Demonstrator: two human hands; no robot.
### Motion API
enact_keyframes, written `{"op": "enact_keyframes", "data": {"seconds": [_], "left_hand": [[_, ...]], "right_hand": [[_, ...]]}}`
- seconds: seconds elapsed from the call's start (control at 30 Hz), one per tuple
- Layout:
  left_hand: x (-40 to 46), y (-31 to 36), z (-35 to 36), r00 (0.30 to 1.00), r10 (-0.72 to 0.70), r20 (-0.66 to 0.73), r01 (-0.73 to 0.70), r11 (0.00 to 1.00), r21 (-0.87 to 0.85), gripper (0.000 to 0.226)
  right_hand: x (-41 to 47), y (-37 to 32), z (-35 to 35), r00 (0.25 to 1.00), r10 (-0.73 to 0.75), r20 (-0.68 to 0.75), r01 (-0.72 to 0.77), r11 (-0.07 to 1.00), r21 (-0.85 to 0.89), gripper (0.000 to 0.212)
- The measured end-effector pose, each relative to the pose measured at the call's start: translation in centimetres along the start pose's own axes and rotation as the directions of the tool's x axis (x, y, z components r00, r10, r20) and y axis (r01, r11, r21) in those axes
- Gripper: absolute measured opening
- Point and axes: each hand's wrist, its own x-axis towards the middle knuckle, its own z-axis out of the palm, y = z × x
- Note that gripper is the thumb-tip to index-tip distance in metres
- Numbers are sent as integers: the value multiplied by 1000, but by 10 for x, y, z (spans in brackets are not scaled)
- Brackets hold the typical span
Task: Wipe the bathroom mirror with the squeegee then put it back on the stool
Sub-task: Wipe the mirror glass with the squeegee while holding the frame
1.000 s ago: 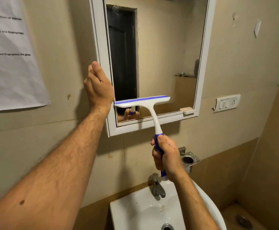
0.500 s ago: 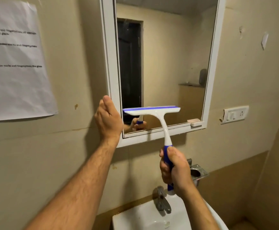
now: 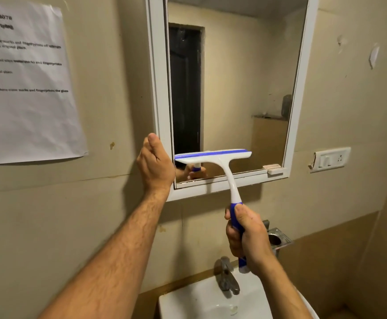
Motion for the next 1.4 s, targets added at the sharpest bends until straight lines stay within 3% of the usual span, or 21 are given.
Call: {"op": "enact_keyframes", "data": {"seconds": [0.27, 0.5, 0.8, 1.07, 1.4], "left_hand": [[-1, 0, 1, 1000, -31, -1, 31, 1000, 5, 51], [-3, 3, -1, 1000, -24, -4, 24, 1000, -19, 53], [-3, 0, 1, 999, 2, -33, -2, 1000, -11, 48], [-6, 2, 0, 997, -71, -8, 71, 997, -8, 55], [-4, 7, 0, 998, -54, -14, 54, 998, -14, 48]], "right_hand": [[-16, 24, -8, 997, 74, 10, -74, 997, -18, 34], [0, 5, 2, 1000, -3, 17, 3, 1000, -5, 37], [-15, 24, -12, 997, 67, 31, -66, 997, -38, 40], [-2, 5, -4, 1000, 8, 28, -7, 998, -62, 37], [-15, 11, -9, 1000, 12, 8, -12, 999, -42, 33]]}}
